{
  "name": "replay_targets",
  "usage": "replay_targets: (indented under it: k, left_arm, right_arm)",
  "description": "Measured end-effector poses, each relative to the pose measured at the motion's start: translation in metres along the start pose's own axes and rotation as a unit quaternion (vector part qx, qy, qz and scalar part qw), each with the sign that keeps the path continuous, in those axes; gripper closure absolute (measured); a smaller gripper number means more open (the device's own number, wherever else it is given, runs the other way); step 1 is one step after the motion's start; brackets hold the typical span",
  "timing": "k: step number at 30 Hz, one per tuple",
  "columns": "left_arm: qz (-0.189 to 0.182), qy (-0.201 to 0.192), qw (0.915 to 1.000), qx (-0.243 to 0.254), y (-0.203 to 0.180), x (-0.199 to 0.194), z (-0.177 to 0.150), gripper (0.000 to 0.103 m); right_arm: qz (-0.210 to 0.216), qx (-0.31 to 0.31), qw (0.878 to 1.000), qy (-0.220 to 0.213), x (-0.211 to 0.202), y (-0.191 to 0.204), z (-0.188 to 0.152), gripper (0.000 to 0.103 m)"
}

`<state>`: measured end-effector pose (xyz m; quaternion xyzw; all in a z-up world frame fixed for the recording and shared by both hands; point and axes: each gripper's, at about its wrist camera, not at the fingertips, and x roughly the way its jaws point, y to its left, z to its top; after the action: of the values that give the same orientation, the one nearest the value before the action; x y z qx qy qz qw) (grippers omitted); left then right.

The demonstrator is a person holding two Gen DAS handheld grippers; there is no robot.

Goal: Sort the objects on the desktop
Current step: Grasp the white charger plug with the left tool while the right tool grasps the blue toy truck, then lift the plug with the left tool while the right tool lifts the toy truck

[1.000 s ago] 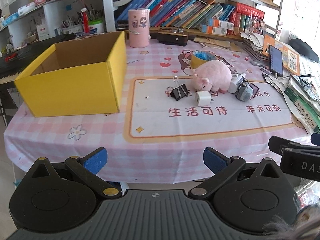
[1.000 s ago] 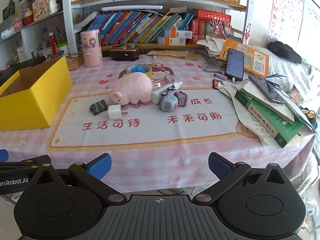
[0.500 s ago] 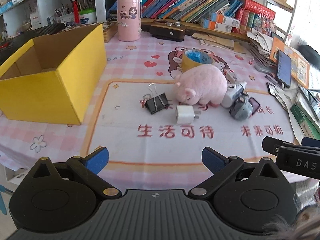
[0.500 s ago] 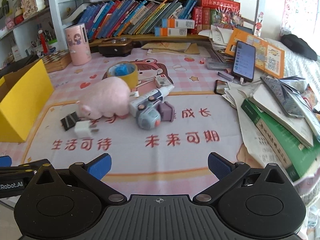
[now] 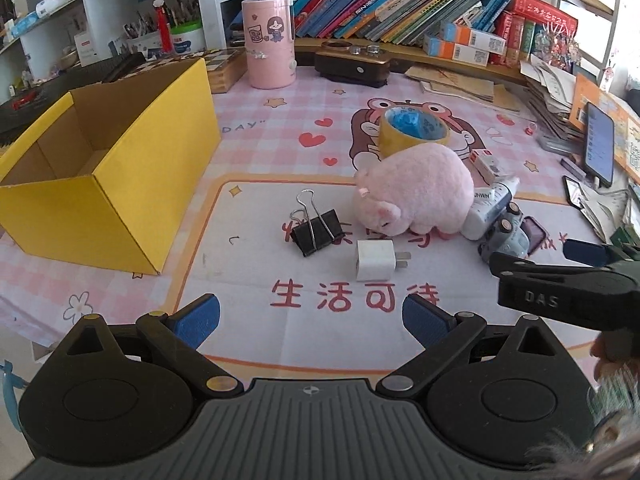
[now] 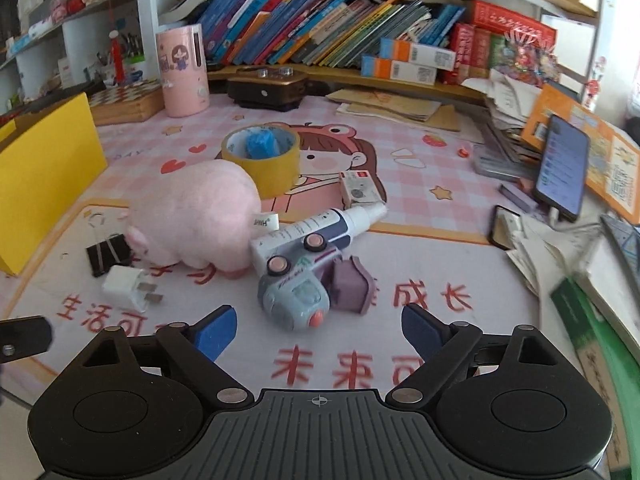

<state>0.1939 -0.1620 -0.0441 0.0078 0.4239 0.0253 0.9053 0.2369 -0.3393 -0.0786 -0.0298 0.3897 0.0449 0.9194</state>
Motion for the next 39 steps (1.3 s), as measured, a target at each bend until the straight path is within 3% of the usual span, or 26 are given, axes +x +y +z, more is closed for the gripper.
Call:
replay_targets:
  k: [6,8,11,15,25,27,28,34,39]
  left_arm:
    - [0.005,0.012,0.9999,0.010,-0.011,0.018,0.007,0.005]
    - [0.002,0.019,0.9997,0.017,-0.018,0.028,0.009,0.009]
    - [-0.002,0.023,0.9991,0.035,-0.033,0.044,0.012,0.014]
    - [-0.001,0.023,0.9988,0.042,-0.047,0.062,0.018,0.022]
    - [-0.006,0.011,0.9992,0.039,-0.066,0.081,0.020,0.043]
    - [-0.018,0.009,0.9993,0.031,-0.065,0.080,0.018,0.051]
    - [-0.023,0.009,0.9994,0.024,-0.063,0.080,0.018,0.061]
    - [-0.043,0.015,0.9989,0.013,-0.055,0.072,0.017,0.062]
    - [-0.051,-0.008,0.9986,0.011,-0.050,0.057,0.021,0.063]
  right_arm:
    - [0.020,-0.031,0.999,-0.002,0.027,-0.003,0.004,0.025]
    - [0.031,-0.041,0.999,0.001,0.031,-0.003,0.002,0.047]
    - [0.039,-0.037,0.999,-0.008,0.030,-0.008,0.003,0.052]
    - [0.037,-0.014,0.999,-0.031,0.018,-0.024,0.005,0.053]
    - [0.028,-0.014,0.999,-0.005,0.012,-0.038,-0.001,0.053]
    - [0.027,-0.019,0.999,-0.005,0.013,-0.035,-0.004,0.052]
    - [0.025,-0.022,0.999,-0.007,0.013,-0.033,-0.005,0.051]
    - [0.008,-0.042,0.999,-0.006,0.016,-0.024,-0.003,0.039]
    - [-0.016,-0.035,0.999,0.016,0.023,-0.023,0.001,0.036]
